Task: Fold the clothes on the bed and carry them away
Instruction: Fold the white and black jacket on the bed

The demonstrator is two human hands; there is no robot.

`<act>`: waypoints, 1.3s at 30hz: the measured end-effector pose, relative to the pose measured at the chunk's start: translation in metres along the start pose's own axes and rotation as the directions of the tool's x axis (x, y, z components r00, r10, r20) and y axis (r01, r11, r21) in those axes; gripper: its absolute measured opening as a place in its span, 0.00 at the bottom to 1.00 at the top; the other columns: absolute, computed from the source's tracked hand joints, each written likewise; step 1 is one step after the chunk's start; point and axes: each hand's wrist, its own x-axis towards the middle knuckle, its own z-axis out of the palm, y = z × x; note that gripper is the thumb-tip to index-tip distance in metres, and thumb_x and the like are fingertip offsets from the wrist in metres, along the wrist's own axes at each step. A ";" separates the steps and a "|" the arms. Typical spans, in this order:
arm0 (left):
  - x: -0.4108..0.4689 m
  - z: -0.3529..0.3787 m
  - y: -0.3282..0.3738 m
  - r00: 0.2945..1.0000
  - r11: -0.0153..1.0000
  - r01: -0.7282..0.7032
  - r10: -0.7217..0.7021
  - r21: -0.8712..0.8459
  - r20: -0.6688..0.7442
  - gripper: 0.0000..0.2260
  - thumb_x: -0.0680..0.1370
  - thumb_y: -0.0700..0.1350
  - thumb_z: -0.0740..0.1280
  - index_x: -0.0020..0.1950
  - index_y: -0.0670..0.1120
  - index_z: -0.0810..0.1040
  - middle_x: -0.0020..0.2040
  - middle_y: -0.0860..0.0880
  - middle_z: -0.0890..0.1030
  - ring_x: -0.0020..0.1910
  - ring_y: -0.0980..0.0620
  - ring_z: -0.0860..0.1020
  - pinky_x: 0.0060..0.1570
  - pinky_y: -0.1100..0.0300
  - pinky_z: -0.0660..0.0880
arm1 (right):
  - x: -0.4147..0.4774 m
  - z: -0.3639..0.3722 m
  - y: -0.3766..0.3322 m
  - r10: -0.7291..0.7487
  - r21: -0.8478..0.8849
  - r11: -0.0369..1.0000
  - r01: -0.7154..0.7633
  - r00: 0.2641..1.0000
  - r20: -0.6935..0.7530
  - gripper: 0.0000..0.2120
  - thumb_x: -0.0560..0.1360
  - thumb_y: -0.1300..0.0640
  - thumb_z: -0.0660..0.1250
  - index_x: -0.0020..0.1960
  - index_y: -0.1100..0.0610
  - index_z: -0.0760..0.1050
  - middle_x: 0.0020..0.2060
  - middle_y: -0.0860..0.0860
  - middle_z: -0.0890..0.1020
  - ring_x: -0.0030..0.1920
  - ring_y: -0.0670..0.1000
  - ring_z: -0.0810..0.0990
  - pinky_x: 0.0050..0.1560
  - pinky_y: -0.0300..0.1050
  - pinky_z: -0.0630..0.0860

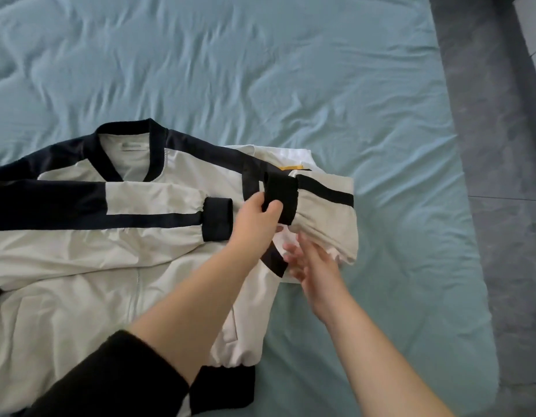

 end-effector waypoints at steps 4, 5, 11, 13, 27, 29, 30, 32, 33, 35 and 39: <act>-0.027 -0.123 -0.012 0.977 0.997 -0.003 -0.014 -0.077 -0.214 0.10 0.75 0.43 0.60 0.46 0.52 0.81 0.42 0.51 0.86 0.41 0.54 0.84 0.39 0.62 0.80 | -0.008 0.035 0.005 0.213 0.458 0.828 -0.322 0.938 0.275 0.27 0.65 0.39 0.70 0.62 0.48 0.75 0.64 0.50 0.78 0.62 0.50 0.77 0.58 0.50 0.75; -0.031 -0.157 -0.019 0.956 0.997 0.010 -0.031 -0.071 -0.292 0.10 0.76 0.42 0.60 0.46 0.52 0.80 0.43 0.50 0.85 0.42 0.52 0.84 0.40 0.62 0.80 | -0.009 0.043 0.008 0.220 0.498 0.795 -0.348 0.929 0.298 0.26 0.66 0.41 0.71 0.61 0.51 0.77 0.64 0.52 0.79 0.62 0.52 0.78 0.58 0.52 0.77; -0.030 -0.307 -0.078 0.840 0.974 0.225 -0.212 -0.034 -0.500 0.11 0.79 0.40 0.59 0.49 0.54 0.79 0.50 0.48 0.83 0.44 0.51 0.83 0.50 0.55 0.79 | -0.006 0.096 0.038 0.273 0.599 0.703 -0.384 0.923 0.272 0.23 0.74 0.46 0.70 0.65 0.55 0.74 0.57 0.56 0.83 0.56 0.57 0.83 0.60 0.56 0.76; -0.022 -0.334 -0.097 0.839 0.959 0.277 -0.273 -0.062 -0.470 0.13 0.81 0.38 0.59 0.61 0.48 0.77 0.53 0.45 0.82 0.48 0.47 0.82 0.55 0.52 0.78 | -0.004 0.113 0.049 0.309 0.620 0.694 -0.366 0.929 0.203 0.21 0.75 0.47 0.68 0.65 0.54 0.75 0.55 0.55 0.84 0.55 0.56 0.83 0.58 0.55 0.77; 0.004 -0.381 -0.127 0.834 0.931 0.284 -0.358 -0.229 -0.419 0.14 0.80 0.34 0.58 0.58 0.51 0.74 0.46 0.50 0.79 0.44 0.52 0.80 0.37 0.64 0.76 | 0.001 0.194 0.067 0.292 0.568 0.792 -0.224 0.956 -0.030 0.22 0.70 0.38 0.71 0.58 0.50 0.78 0.51 0.55 0.85 0.53 0.58 0.83 0.47 0.57 0.81; 0.002 -0.382 -0.126 0.839 0.928 0.280 -0.361 -0.245 -0.407 0.14 0.81 0.34 0.59 0.57 0.52 0.73 0.46 0.51 0.78 0.45 0.52 0.80 0.37 0.64 0.77 | -0.005 0.207 0.070 0.284 0.585 0.787 -0.198 0.957 -0.059 0.26 0.66 0.36 0.73 0.58 0.50 0.78 0.51 0.55 0.85 0.52 0.58 0.83 0.46 0.56 0.82; 0.001 -0.383 -0.126 0.846 0.929 0.275 -0.356 -0.247 -0.397 0.14 0.81 0.34 0.59 0.58 0.52 0.73 0.47 0.51 0.78 0.47 0.51 0.81 0.39 0.63 0.78 | -0.007 0.212 0.072 0.272 0.591 0.786 -0.185 0.960 -0.061 0.29 0.65 0.35 0.74 0.59 0.50 0.78 0.52 0.55 0.85 0.52 0.58 0.83 0.47 0.56 0.82; -0.002 -0.385 -0.125 0.858 0.928 0.269 -0.353 -0.259 -0.373 0.14 0.81 0.34 0.58 0.63 0.49 0.74 0.52 0.47 0.78 0.50 0.48 0.80 0.45 0.60 0.79 | -0.009 0.222 0.072 0.230 0.600 0.785 -0.156 0.972 -0.049 0.32 0.64 0.33 0.73 0.61 0.49 0.77 0.54 0.54 0.84 0.54 0.59 0.83 0.53 0.58 0.80; -0.002 -0.386 -0.124 0.863 0.926 0.267 -0.354 -0.268 -0.362 0.14 0.81 0.34 0.58 0.64 0.47 0.74 0.53 0.47 0.77 0.51 0.47 0.80 0.49 0.58 0.79 | -0.009 0.226 0.070 0.204 0.612 0.779 -0.141 0.978 -0.035 0.32 0.64 0.32 0.72 0.61 0.49 0.77 0.55 0.54 0.84 0.55 0.59 0.83 0.56 0.59 0.79; -0.003 -0.387 -0.123 0.871 0.923 0.265 -0.353 -0.279 -0.342 0.14 0.82 0.35 0.58 0.64 0.48 0.73 0.53 0.47 0.78 0.50 0.48 0.80 0.51 0.57 0.79 | -0.006 0.228 0.067 0.139 0.641 0.761 -0.099 0.990 -0.012 0.31 0.66 0.30 0.69 0.61 0.49 0.78 0.56 0.54 0.83 0.58 0.59 0.81 0.62 0.59 0.75; 0.001 -0.389 -0.121 0.898 0.934 0.205 -0.299 -0.294 -0.324 0.11 0.81 0.35 0.60 0.59 0.47 0.74 0.49 0.49 0.80 0.46 0.50 0.82 0.46 0.60 0.80 | -0.007 0.202 0.065 0.042 0.733 0.680 0.014 0.997 -0.058 0.29 0.68 0.29 0.65 0.59 0.47 0.81 0.59 0.50 0.83 0.60 0.55 0.81 0.64 0.55 0.73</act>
